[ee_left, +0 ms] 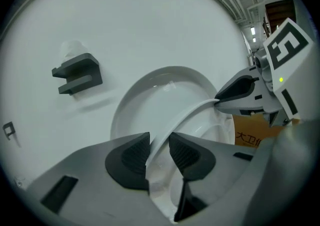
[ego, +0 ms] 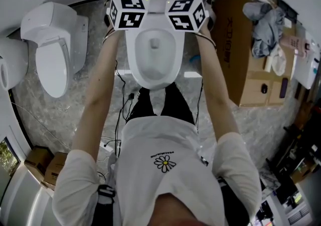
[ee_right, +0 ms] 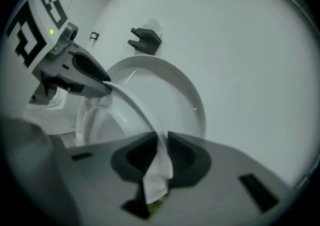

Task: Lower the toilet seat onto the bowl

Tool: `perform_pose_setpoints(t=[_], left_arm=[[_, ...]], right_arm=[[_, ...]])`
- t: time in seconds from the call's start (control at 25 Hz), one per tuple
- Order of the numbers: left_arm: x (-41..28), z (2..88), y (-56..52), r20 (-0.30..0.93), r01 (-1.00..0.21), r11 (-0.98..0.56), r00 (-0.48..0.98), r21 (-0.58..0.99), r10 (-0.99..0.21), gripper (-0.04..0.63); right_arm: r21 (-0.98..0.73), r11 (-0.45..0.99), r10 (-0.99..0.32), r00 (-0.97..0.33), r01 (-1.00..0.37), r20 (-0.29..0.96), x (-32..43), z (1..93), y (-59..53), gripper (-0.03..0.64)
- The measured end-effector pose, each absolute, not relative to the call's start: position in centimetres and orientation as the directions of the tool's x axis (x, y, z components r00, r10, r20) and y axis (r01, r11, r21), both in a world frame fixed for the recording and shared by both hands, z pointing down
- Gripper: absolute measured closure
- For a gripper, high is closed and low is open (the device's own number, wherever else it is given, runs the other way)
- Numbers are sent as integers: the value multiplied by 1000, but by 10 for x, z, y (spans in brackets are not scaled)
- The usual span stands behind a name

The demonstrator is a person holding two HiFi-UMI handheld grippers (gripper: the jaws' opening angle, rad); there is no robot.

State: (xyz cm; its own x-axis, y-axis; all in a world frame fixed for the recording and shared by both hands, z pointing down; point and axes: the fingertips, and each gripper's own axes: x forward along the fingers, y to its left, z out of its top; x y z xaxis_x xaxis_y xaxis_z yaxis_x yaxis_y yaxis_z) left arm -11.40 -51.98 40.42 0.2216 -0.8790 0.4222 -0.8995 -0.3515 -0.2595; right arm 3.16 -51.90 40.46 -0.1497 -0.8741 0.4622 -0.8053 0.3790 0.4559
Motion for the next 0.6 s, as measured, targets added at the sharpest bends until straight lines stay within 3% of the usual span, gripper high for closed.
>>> perform_pose_setpoints(t=[0.6], left_arm=[[-115, 400, -516, 400, -904, -372, 267, -212, -877, 462]], right_arm=[[467, 332, -898, -123, -820, 423, 33, 402, -516, 537]])
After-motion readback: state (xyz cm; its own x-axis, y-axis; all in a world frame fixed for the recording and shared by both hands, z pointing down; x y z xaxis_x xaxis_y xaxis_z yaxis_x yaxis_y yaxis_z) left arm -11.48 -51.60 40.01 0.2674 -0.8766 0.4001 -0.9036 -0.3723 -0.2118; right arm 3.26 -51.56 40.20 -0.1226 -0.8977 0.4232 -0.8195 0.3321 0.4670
